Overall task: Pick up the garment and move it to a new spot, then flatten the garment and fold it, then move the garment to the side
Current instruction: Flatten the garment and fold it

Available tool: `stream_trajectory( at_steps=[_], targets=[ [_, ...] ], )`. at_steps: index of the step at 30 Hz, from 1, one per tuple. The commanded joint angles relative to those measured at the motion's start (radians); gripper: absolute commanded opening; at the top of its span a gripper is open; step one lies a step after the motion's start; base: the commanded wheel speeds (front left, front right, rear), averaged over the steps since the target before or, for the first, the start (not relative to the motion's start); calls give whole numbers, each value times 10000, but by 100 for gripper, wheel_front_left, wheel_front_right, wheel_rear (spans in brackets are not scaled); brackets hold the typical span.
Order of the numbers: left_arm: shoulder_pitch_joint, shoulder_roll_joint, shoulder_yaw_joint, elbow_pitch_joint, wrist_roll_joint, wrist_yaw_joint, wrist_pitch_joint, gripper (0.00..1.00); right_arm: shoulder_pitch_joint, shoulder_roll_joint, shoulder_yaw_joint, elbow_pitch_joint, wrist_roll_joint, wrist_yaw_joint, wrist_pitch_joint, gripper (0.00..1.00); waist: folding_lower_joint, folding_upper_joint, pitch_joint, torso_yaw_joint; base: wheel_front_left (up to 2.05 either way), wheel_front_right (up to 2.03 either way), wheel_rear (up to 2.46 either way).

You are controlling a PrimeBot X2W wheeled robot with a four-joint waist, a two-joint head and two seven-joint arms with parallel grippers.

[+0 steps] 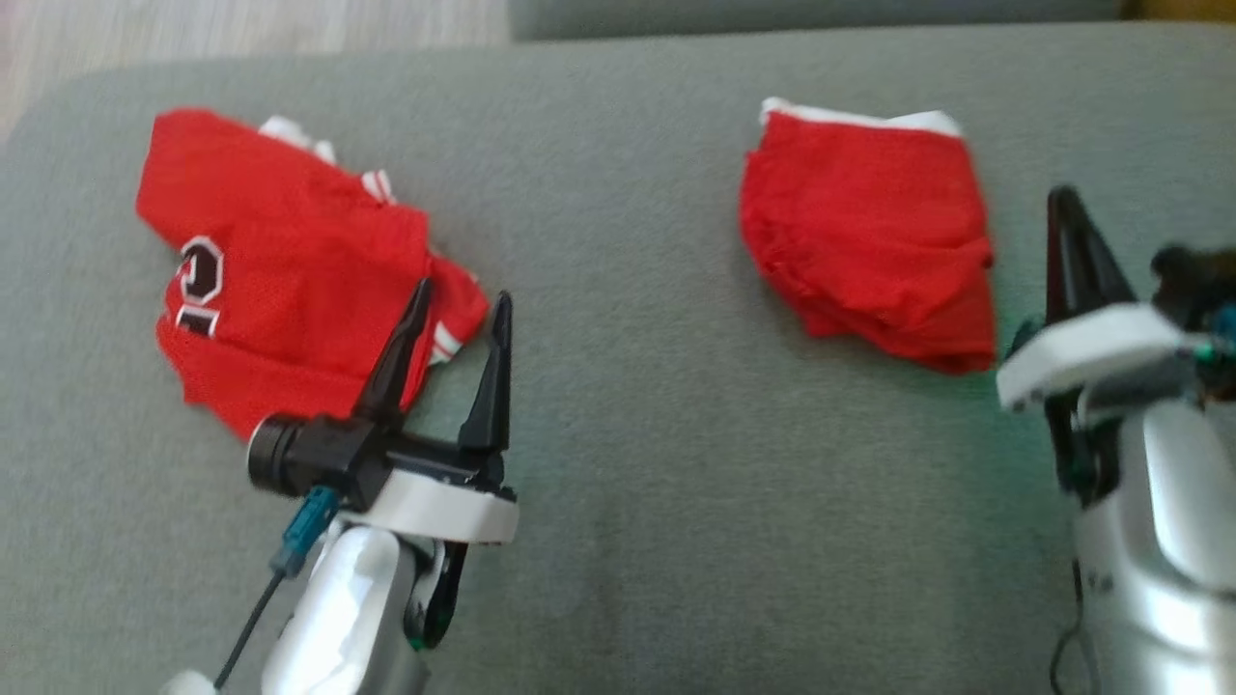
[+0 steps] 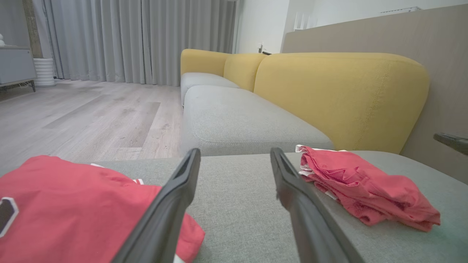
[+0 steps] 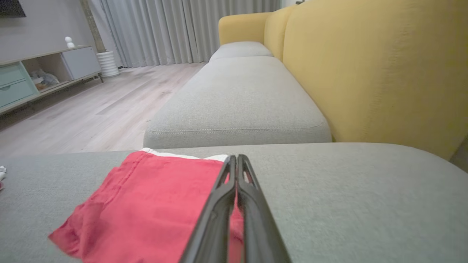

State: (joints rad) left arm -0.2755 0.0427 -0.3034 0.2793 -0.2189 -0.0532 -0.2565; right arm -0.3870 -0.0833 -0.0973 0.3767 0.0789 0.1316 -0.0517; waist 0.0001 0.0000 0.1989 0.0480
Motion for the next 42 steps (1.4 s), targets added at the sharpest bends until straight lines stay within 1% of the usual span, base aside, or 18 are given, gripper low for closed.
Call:
stream_trajectory(
  at_steps=[1,5,6,10,13,16,19,22,24,29,31,33,38,42],
  targets=[
    [-394,79,235,-290,83,-11,-53,100,-478,82,159,-210,-61,-9,42,0,-1,0,410,392,0,0,0],
    [-637,78,108,-279,31,-55,-53,100,-1502,213,-284,977,-448,-9,189,0,-1,0,906,851,0,0,0],
    [-749,77,49,-307,0,-61,-53,100,-2034,247,-659,1701,-713,-9,75,0,-1,0,1089,1060,0,0,0],
    [-967,77,-34,-369,-81,-52,-53,100,-3086,239,-1661,3327,-1384,-9,-251,0,-1,0,1402,1361,0,0,0],
    [-1092,77,-137,-390,-155,-25,-53,100,-3659,199,-2255,4522,-1956,-9,-243,0,-1,0,1539,1526,0,0,0],
    [-1164,77,-184,-397,-219,20,-53,100,-4003,157,-2405,5444,-2551,-9,-163,0,-1,0,1598,1601,0,0,0],
    [-1178,76,-214,-372,-262,61,-53,100,-4372,199,-2406,5818,-2792,-9,-825,0,-1,0,1537,1624,0,0,0],
    [-1117,76,-216,-305,-287,105,-53,100,-4695,291,-1935,6238,-2741,-9,-1477,0,-1,0,1380,1586,0,0,0],
    [-1091,76,-260,-274,-319,120,-53,100,-4916,319,-1357,6642,-2396,-9,-1732,0,-1,0,1291,1584,0,0,0],
    [-1144,76,-386,-245,-392,149,-53,100,-5089,327,1255,7688,-685,-9,-1989,0,-1,0,1174,1619,0,0,0],
    [-1154,76,-401,-237,-394,165,-53,100,-4940,328,2120,7884,-216,-9,-1981,0,-1,0,1148,1607,0,0,0],
    [-1143,76,-399,-225,-389,180,-53,100,-4751,328,2778,8055,195,-9,-1813,0,-1,0,1104,1582,0,0,0],
    [-1046,76,-304,-162,-326,200,-53,100,-4257,329,4008,7965,1165,-9,-1556,0,-1,0,862,1407,0,0,0],
    [-912,76,-158,-124,-258,184,-53,100,-3940,330,4498,7613,1782,-9,-1766,0,-1,0,501,1138,0,0,0]
  ],
)
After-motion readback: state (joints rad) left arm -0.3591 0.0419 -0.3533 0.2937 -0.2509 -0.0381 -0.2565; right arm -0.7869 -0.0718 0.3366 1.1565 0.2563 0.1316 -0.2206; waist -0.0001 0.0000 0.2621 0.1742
